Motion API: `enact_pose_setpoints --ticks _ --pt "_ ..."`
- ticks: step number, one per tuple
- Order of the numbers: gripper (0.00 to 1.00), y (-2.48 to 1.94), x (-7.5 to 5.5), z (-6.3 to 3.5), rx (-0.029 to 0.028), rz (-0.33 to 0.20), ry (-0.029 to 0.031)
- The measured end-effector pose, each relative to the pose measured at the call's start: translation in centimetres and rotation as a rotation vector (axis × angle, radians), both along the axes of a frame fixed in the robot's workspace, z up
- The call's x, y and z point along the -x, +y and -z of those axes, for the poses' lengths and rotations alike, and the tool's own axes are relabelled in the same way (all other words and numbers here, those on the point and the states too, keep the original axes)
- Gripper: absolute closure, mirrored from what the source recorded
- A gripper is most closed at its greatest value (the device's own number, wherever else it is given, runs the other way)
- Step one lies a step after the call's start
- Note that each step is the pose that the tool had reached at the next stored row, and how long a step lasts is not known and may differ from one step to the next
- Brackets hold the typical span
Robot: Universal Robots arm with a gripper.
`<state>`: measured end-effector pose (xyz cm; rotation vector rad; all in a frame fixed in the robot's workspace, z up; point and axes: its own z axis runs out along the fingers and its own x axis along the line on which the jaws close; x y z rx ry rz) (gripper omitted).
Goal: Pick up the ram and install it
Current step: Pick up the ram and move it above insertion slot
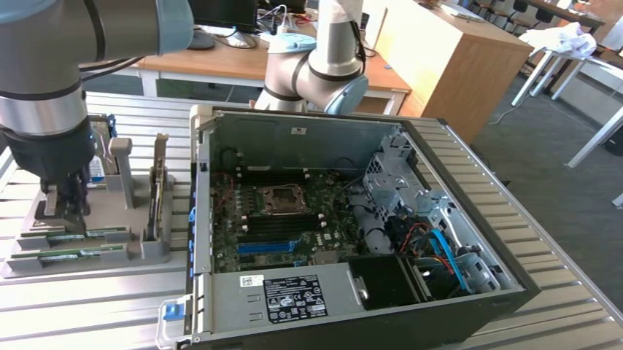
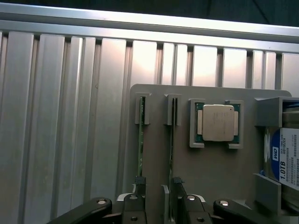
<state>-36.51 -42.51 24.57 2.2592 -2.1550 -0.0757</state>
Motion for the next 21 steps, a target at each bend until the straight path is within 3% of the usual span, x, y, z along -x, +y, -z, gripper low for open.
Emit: enact_pose_setpoints --ticks 10,21 --pt "0.65 -1.13 0.0 0.00 0.0000 0.000 0.0001" --pt "0.65 -1.21 0.0 0.36 0.0000 0.000 0.0000"
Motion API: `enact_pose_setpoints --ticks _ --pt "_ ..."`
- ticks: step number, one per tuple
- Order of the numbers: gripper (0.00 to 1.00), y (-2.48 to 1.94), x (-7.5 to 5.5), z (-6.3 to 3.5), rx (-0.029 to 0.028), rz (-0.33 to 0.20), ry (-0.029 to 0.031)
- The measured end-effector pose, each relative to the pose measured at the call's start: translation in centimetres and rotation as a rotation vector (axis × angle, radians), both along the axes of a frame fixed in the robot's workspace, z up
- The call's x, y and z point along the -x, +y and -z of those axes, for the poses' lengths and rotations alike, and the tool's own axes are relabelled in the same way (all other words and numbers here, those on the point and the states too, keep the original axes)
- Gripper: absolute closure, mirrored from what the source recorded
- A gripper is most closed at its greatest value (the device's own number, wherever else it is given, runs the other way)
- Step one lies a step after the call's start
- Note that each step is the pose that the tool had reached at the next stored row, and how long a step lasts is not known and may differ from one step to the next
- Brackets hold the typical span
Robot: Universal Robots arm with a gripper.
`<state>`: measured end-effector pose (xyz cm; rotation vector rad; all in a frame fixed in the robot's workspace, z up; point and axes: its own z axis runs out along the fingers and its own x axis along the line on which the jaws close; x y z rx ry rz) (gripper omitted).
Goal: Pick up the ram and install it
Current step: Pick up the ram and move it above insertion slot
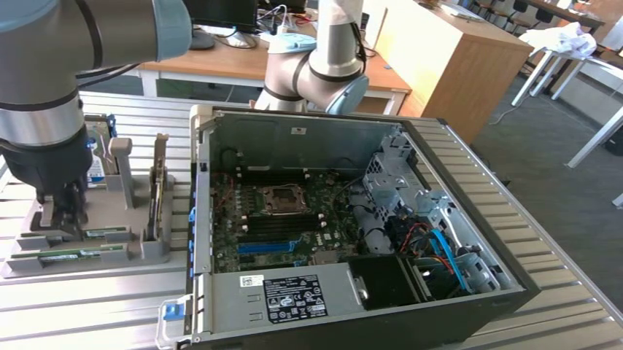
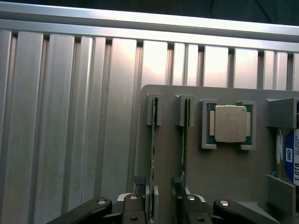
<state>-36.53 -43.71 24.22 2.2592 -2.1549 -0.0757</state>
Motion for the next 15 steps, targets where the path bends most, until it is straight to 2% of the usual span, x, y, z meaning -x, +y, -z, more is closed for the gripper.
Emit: enact_pose_setpoints --ticks 15 --pt "0.65 -0.05 0.0 1.54 0.0000 0.000 0.0000"
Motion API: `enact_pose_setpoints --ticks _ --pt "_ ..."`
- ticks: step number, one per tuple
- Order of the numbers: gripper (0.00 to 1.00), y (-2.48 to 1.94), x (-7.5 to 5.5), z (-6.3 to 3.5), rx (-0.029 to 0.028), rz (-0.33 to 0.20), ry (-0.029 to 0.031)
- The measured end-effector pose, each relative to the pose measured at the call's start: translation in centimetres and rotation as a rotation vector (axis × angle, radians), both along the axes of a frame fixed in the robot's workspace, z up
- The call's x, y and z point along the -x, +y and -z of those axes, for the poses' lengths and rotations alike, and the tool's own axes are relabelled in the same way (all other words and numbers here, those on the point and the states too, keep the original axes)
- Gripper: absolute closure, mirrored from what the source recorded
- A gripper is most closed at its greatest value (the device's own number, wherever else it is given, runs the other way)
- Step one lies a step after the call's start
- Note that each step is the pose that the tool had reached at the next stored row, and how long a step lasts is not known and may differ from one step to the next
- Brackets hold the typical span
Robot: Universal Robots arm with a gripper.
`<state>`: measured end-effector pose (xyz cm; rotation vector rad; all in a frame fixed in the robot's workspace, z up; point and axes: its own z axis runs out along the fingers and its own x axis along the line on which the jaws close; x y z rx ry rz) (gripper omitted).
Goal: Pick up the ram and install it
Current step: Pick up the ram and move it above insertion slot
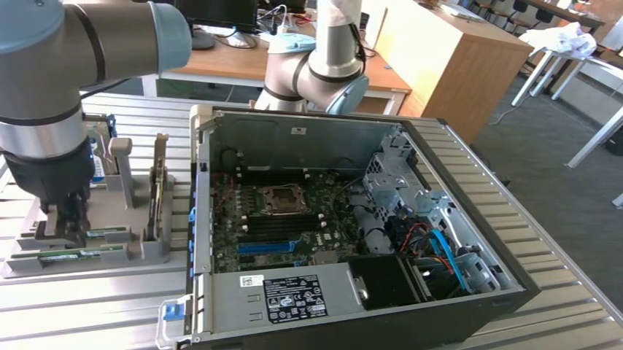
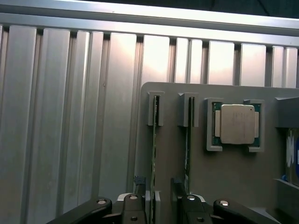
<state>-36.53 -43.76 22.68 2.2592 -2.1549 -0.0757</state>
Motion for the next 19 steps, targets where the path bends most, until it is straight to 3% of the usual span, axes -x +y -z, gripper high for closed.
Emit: enact_pose_setpoints --ticks 12,19 --pt "0.65 -0.02 0.00 0.70 0.0000 0.000 0.0000" --pt "0.65 -0.36 0.00 0.70 -0.0001 0.000 0.0000"
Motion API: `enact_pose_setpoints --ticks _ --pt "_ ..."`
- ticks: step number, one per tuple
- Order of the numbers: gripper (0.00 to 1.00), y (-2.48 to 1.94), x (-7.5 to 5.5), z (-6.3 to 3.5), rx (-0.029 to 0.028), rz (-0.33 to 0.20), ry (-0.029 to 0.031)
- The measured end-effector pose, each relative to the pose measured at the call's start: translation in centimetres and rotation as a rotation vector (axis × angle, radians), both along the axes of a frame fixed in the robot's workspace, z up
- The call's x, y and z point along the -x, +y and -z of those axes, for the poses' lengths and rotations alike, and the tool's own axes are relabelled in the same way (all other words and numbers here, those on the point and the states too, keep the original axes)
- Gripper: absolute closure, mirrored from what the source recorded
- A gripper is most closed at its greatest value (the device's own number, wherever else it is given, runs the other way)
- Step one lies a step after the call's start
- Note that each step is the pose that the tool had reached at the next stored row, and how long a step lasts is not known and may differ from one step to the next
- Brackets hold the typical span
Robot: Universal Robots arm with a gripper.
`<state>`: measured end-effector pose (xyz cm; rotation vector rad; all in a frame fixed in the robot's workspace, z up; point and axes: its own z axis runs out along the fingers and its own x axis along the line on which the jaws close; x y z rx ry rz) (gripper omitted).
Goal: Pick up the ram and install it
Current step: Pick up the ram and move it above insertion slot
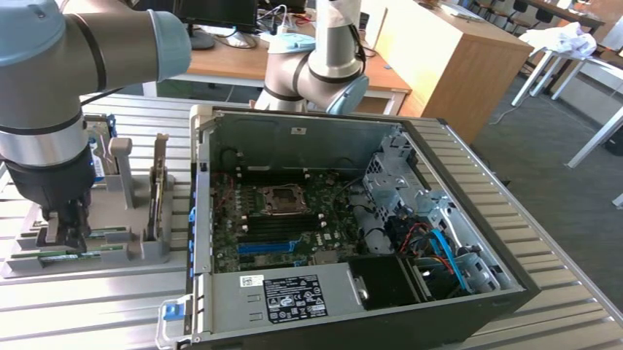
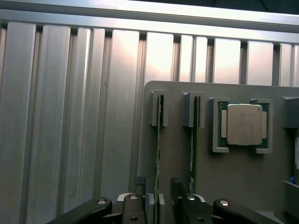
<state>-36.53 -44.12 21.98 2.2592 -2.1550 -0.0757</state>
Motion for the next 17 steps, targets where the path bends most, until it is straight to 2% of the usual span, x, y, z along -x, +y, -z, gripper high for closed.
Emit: enact_pose_setpoints --ticks 13,17 --pt "0.65 -0.01 0.0 1.06 0.0000 0.000 0.0000" --pt "0.65 -0.01 0.0 1.09 0.0001 0.000 0.0001"
